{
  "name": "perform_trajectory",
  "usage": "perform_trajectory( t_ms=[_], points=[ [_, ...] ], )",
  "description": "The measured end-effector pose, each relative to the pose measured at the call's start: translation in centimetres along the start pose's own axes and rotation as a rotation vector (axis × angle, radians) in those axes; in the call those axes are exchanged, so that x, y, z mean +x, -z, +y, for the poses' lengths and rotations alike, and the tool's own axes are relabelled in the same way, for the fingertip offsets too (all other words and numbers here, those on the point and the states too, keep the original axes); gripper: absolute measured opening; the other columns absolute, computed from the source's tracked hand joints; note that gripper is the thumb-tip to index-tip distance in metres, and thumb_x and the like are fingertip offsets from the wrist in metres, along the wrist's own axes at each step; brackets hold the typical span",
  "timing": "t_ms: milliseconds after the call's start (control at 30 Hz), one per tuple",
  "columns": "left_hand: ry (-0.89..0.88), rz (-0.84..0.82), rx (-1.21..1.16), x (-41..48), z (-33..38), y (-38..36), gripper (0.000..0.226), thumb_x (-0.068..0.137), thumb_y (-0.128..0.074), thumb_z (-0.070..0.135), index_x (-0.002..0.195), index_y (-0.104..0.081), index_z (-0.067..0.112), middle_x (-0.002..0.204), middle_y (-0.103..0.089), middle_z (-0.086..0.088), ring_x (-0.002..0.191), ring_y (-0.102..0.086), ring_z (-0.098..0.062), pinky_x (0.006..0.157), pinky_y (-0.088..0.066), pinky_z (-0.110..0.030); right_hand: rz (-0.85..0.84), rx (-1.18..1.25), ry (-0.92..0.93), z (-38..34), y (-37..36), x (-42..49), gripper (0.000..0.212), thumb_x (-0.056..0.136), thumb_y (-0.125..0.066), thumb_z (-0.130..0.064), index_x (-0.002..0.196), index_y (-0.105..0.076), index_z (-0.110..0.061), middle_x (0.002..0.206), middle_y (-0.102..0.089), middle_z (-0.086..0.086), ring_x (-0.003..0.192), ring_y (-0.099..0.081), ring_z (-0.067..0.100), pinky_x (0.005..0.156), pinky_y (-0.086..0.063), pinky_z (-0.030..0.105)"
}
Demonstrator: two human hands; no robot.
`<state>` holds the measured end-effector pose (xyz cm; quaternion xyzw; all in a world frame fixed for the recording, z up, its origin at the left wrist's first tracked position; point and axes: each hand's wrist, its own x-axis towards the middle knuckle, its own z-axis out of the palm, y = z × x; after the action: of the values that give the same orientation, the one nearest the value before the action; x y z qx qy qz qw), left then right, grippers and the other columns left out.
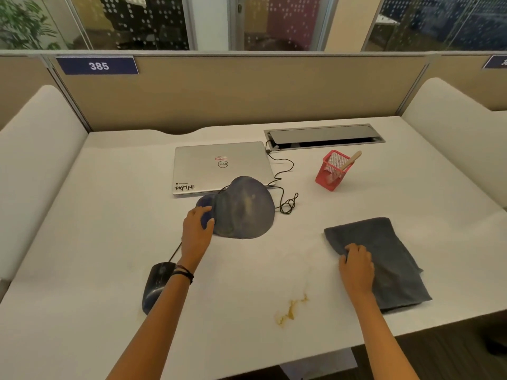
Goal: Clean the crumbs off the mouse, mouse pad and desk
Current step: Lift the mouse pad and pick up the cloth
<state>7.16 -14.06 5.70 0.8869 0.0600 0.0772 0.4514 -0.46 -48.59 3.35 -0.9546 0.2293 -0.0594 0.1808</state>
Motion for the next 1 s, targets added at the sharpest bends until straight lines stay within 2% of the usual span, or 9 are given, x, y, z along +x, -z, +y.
perform_trajectory(
  t_ms=[133, 200, 300, 400, 500, 600, 733, 867, 1000],
  points=[
    [-0.041, 0.003, 0.077, -2.0, -1.2, 1.5, 0.034, 0.09, -0.058, 0.005, 0.123, -0.056, 0.001, 0.129, -0.054, -0.021, 0.12, -0.05, -0.034, 0.103, -0.04, -0.04, -0.108, 0.464, 0.032, 0.1, 2.4, 1.3, 0.014, 0.087, -0.058, -0.002, 0.101, -0.06, -0.001, 0.096, -0.063, 0.01, 0.088, -0.057, 0.023, 0.077, -0.042, 0.029],
    [-0.023, 0.012, 0.122, -3.1, -2.0, 2.6, 0.034, 0.091, -0.057, 0.006, 0.125, -0.056, 0.002, 0.132, -0.052, -0.02, 0.124, -0.048, -0.034, 0.106, -0.037, -0.042, -0.113, 0.656, -0.067, 0.4, 3.6, 2.2, 0.018, 0.086, -0.063, -0.005, 0.103, -0.058, -0.009, 0.097, -0.063, 0.009, 0.088, -0.057, 0.023, 0.076, -0.045, 0.03],
    [0.02, 0.03, 0.153, -4.7, -3.2, 4.5, 0.034, 0.093, -0.056, 0.01, 0.127, -0.056, 0.008, 0.136, -0.05, -0.016, 0.128, -0.044, -0.031, 0.109, -0.035, -0.042, -0.049, 0.868, -0.268, 1.8, 4.8, 3.7, 0.023, 0.086, -0.064, -0.007, 0.102, -0.049, -0.016, 0.1, -0.063, 0.018, 0.081, -0.057, 0.026, 0.064, -0.046, 0.029],
    [0.061, 0.046, 0.192, -6.3, -4.3, 6.2, 0.033, 0.093, -0.056, 0.014, 0.126, -0.056, 0.012, 0.136, -0.05, -0.012, 0.127, -0.045, -0.03, 0.106, -0.038, -0.042, -0.011, 0.773, -0.292, 3.6, 4.8, 4.7, 0.017, 0.089, -0.057, -0.004, 0.103, -0.051, -0.011, 0.111, -0.061, 0.022, 0.094, -0.057, 0.031, 0.075, -0.042, 0.031],
    [0.127, 0.015, 0.267, -7.9, -5.3, 7.3, 0.035, 0.092, -0.058, 0.016, 0.127, -0.055, 0.013, 0.136, -0.05, -0.012, 0.125, -0.047, -0.03, 0.102, -0.041, -0.041, -0.015, 0.558, -0.232, 4.3, 3.7, 4.6, 0.017, 0.094, -0.05, -0.005, 0.108, -0.055, 0.002, 0.113, -0.06, 0.025, 0.104, -0.055, 0.041, 0.084, -0.041, 0.036],
    [0.231, -0.065, 0.368, -9.7, -5.8, 7.5, 0.048, 0.091, -0.06, 0.027, 0.134, -0.048, 0.013, 0.141, -0.044, -0.012, 0.127, -0.043, -0.031, 0.102, -0.041, -0.043, -0.007, 0.418, -0.155, 4.0, 2.4, 3.8, 0.031, 0.094, -0.054, -0.02, 0.111, -0.056, 0.006, 0.115, -0.058, 0.028, 0.106, -0.052, 0.046, 0.095, -0.042, 0.05],
    [0.305, -0.101, 0.405, -11.7, -6.0, 6.8, 0.064, 0.087, -0.063, 0.035, 0.142, -0.036, 0.014, 0.145, -0.037, -0.014, 0.127, -0.041, -0.034, 0.101, -0.043, -0.044, 0.001, 0.287, -0.205, 3.2, 1.3, 3.0, 0.053, 0.084, -0.067, -0.035, 0.121, -0.048, -0.001, 0.126, -0.051, 0.027, 0.116, -0.046, 0.048, 0.101, -0.035, 0.061],
    [0.336, -0.023, 0.399, -12.6, -5.9, 6.1, 0.076, 0.086, -0.065, 0.034, 0.148, -0.024, 0.016, 0.146, -0.032, -0.015, 0.128, -0.04, -0.034, 0.096, -0.045, -0.043, -0.007, 0.31, -0.23, 2.4, 1.3, 3.0, 0.053, 0.083, -0.069, -0.026, 0.123, -0.042, -0.002, 0.126, -0.052, 0.029, 0.117, -0.046, 0.051, 0.105, -0.027, 0.06],
    [0.345, 0.055, 0.367, -12.6, -5.3, 5.7, 0.08, 0.084, -0.068, 0.027, 0.149, -0.022, 0.017, 0.134, -0.041, -0.016, 0.118, -0.043, -0.033, 0.086, -0.047, -0.039, -0.036, 0.394, -0.242, 1.3, 1.9, 3.2, 0.065, 0.082, -0.071, -0.012, 0.132, -0.031, -0.002, 0.131, -0.048, 0.03, 0.12, -0.045, 0.051, 0.106, -0.028, 0.058]
  ],
)
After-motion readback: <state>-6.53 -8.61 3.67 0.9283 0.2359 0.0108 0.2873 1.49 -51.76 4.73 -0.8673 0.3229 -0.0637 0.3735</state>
